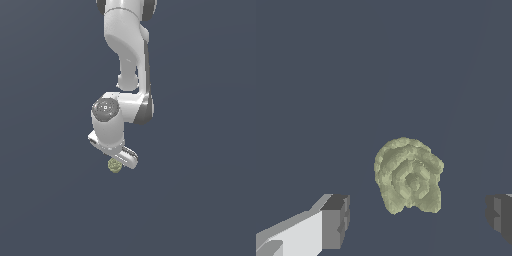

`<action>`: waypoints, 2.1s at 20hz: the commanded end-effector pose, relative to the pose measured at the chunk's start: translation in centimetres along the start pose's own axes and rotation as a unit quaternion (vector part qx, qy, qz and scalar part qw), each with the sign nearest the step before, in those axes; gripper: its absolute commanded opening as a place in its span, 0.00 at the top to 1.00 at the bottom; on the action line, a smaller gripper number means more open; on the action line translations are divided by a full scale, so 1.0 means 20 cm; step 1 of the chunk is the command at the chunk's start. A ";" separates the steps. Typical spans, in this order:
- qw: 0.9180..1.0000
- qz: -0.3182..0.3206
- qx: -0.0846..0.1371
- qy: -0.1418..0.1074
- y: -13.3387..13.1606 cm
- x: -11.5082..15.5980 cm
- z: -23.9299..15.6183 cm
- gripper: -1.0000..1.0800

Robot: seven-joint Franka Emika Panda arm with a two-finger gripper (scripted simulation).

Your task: Pick up the object and move it to a goal position.

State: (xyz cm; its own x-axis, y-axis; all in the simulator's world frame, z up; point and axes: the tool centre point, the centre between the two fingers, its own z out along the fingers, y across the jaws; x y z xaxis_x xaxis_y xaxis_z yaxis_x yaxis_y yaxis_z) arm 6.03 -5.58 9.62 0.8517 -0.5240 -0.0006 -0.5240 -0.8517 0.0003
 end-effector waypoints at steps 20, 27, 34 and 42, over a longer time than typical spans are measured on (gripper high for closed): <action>1.000 0.012 0.000 0.000 0.01 0.01 0.27 0.04; 1.000 0.012 0.000 0.000 0.01 0.02 0.27 1.00; 1.000 0.012 0.000 0.000 0.01 0.02 0.26 1.00; 1.000 0.012 0.000 0.000 -0.04 -0.04 0.17 1.00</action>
State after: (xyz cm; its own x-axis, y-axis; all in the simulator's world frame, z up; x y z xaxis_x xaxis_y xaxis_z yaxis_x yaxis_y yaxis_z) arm 5.79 -4.89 5.59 0.8384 -0.5451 -0.0009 -0.5451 -0.8384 0.0009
